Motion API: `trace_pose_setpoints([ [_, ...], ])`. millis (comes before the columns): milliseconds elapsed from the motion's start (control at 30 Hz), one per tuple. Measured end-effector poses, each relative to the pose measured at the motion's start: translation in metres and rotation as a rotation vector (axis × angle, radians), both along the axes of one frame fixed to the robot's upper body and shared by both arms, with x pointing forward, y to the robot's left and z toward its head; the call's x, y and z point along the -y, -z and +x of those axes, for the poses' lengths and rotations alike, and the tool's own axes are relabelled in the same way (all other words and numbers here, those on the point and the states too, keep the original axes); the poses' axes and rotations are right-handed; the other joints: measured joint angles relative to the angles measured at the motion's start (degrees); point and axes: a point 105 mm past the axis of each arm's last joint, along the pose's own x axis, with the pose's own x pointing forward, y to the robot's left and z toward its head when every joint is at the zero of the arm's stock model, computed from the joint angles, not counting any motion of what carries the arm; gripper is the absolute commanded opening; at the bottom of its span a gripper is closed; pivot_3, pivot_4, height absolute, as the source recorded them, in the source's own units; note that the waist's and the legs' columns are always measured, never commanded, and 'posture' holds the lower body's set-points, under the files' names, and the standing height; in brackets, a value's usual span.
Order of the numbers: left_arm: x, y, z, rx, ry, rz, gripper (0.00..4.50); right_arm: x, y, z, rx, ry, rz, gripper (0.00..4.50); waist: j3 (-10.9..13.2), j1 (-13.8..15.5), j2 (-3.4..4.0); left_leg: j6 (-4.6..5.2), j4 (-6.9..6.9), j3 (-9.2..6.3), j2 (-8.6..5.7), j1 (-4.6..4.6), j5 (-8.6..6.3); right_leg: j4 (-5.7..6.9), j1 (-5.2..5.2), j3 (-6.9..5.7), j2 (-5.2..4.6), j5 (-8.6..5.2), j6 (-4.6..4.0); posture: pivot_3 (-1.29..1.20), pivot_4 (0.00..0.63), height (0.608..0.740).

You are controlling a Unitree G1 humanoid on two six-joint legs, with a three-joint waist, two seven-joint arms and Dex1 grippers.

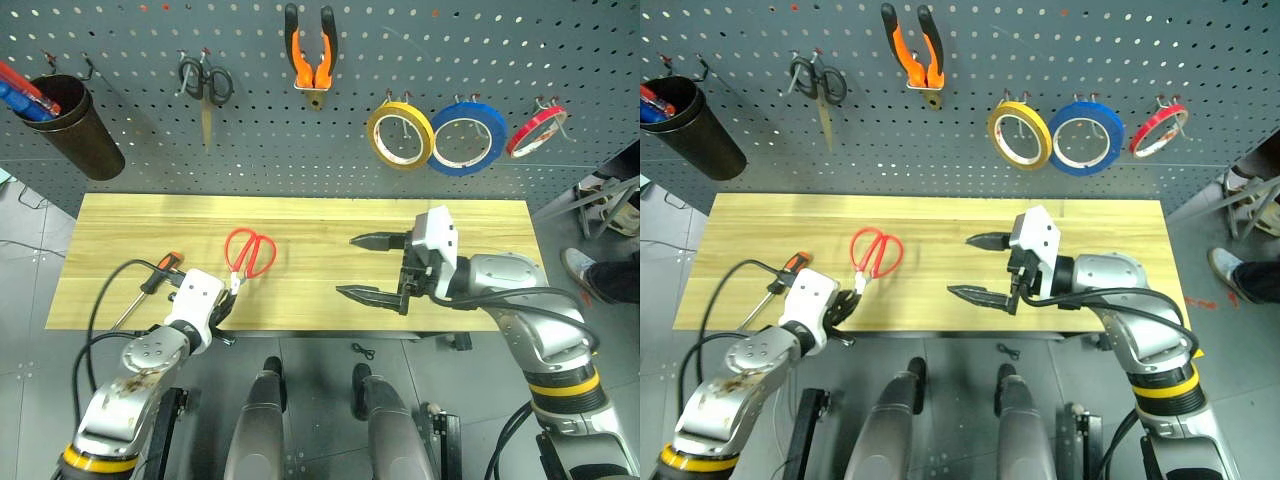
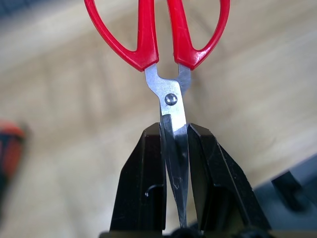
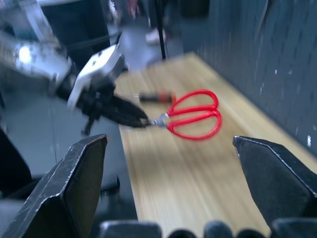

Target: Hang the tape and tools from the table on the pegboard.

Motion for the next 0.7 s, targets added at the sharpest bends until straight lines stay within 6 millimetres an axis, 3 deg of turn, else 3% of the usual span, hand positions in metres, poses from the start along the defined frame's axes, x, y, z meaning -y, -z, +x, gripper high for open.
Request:
trace_pose_setpoints([
  [100,0.013,-0.035,-0.007,0.165,0.04,0.01,0.21,-0.005,-0.029,-0.001,0.026,-0.006,0.076,4.5,0.0,0.2,-0.04,-0.01,0.02,0.01,-0.01,-0.04,-0.01,-0.04,0.01,0.0,0.0,0.0,0.0,0.13,0.378,0.737],
  [233,0.024,-0.065,-0.016,0.318,0.054,0.007,0.21,-0.009,-0.064,-0.001,0.087,-0.01,0.147,4.5,-0.1,0.3,-0.08,0.01,0.0,0.01,-0.03,-0.07,0.0,-0.05,0.01,0.01,0.01,0.03,0.08,0.14,0.344,0.737],
  [333,0.022,-0.098,-0.011,0.48,-0.001,0.014,0.21,-0.014,-0.089,-0.001,0.145,-0.027,0.186,4.5,-0.3,0.5,-0.19,0.01,-0.01,-0.06,-0.02,-0.08,0.01,-0.03,0.01,0.0,0.12,0.29,0.52,0.14,0.332,0.737],
  [433,0.019,-0.12,-0.009,0.583,-0.041,0.023,0.21,-0.016,-0.098,0.0,0.155,-0.033,0.208,4.5,-0.5,0.5,-0.37,0.01,0.03,-0.05,-0.03,-0.09,0.01,-0.07,0.06,0.01,0.11,0.32,0.57,0.15,0.314,0.737],
  [567,0.014,-0.133,0.004,0.624,-0.086,0.006,0.21,-0.017,-0.109,0.008,0.153,-0.022,0.231,4.5,-0.6,0.6,-0.41,0.02,0.19,-0.07,-0.03,-0.11,0.01,-0.02,0.09,0.0,0.13,0.37,0.63,0.14,0.299,0.737],
  [700,0.006,-0.127,0.025,0.569,-0.124,-0.014,0.21,-0.015,-0.106,0.017,0.147,0.016,0.219,4.5,-0.7,0.5,-0.44,0.02,0.35,-0.08,-0.03,-0.18,0.01,0.0,0.13,-0.01,0.13,0.43,0.69,0.14,0.295,0.737],
])
